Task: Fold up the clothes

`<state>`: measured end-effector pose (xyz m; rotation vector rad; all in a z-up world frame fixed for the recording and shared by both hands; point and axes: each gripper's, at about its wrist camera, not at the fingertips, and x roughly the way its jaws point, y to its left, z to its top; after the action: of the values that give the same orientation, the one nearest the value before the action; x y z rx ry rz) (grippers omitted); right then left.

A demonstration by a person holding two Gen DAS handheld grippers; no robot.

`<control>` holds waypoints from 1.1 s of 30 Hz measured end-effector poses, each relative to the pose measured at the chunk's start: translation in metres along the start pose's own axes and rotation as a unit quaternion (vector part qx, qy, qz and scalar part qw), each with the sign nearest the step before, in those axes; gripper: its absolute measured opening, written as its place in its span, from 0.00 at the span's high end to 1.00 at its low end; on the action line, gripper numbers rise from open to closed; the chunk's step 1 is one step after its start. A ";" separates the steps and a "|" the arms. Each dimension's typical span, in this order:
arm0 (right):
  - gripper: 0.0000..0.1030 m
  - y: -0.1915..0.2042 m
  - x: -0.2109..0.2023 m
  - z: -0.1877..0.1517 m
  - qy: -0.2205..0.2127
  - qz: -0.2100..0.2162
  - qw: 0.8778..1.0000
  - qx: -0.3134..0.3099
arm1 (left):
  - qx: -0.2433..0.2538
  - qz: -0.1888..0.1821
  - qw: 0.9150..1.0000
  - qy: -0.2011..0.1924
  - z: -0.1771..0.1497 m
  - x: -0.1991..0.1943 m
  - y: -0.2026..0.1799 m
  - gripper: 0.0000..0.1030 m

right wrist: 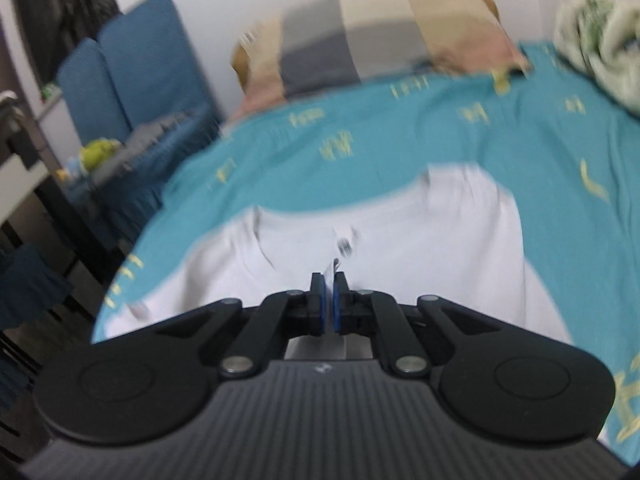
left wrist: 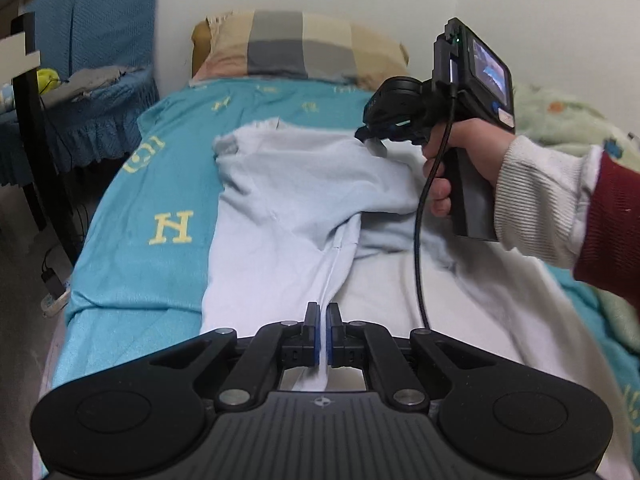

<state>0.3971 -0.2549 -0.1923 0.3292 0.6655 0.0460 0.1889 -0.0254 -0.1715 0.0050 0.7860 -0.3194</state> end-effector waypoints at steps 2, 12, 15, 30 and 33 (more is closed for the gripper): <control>0.91 0.000 -0.008 -0.005 -0.004 0.002 1.000 0.004 | -0.007 0.000 1.000 0.009 -0.001 0.005 0.003 0.94; 0.91 0.005 -0.166 -0.014 -0.051 0.062 0.997 0.001 | -0.040 -0.014 0.999 -0.002 0.003 -0.021 0.012 0.71; 0.91 0.002 -0.226 -0.036 -0.048 0.075 0.996 0.018 | -0.039 -0.010 0.999 -0.011 0.003 -0.038 0.009 0.63; 0.79 -0.037 -0.381 -0.150 -0.020 0.050 0.996 0.077 | 0.027 0.022 0.994 0.106 -0.033 -0.138 0.024 0.28; 0.44 -0.040 -0.379 -0.145 -0.024 0.079 0.992 0.093 | 0.009 0.015 0.987 0.160 -0.043 -0.141 0.048 0.28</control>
<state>0.0070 -0.3073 -0.0854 0.5616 0.5965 0.1279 0.0801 0.0653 -0.1096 0.0872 1.1003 -0.3019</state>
